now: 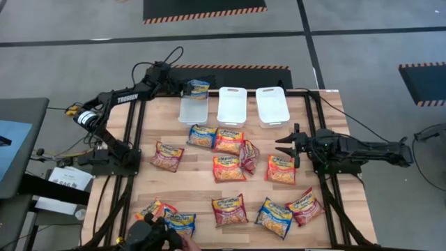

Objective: Sort Maruchan noodles
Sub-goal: Put the blue noodle pack into the left white bin

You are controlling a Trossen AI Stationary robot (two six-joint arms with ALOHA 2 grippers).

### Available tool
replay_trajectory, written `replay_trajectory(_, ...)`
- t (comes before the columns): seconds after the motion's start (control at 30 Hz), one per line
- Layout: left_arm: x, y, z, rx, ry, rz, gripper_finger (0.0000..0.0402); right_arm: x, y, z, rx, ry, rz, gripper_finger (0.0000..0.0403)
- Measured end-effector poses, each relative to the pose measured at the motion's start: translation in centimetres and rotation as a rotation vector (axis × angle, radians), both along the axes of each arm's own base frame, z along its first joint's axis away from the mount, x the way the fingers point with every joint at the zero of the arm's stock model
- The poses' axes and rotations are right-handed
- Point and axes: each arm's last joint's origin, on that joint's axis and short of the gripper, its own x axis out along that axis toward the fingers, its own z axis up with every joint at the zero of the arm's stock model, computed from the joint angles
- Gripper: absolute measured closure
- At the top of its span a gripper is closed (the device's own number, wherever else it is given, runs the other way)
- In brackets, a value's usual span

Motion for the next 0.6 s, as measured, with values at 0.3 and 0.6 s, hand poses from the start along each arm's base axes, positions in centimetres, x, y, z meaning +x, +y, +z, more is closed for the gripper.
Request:
replay_trajectory(0.3,-0.8,-0.1,1.7,0.056,-0.023,0.032,0.0193,0.0,0.0,0.0,0.0,0.001,-0.001,0.0243)
replay_trajectory(0.6,-1.7,-1.6,2.7,-0.004,0.011,-0.03,0.0193,0.0,0.0,0.0,0.0,0.0,0.0,0.0243)
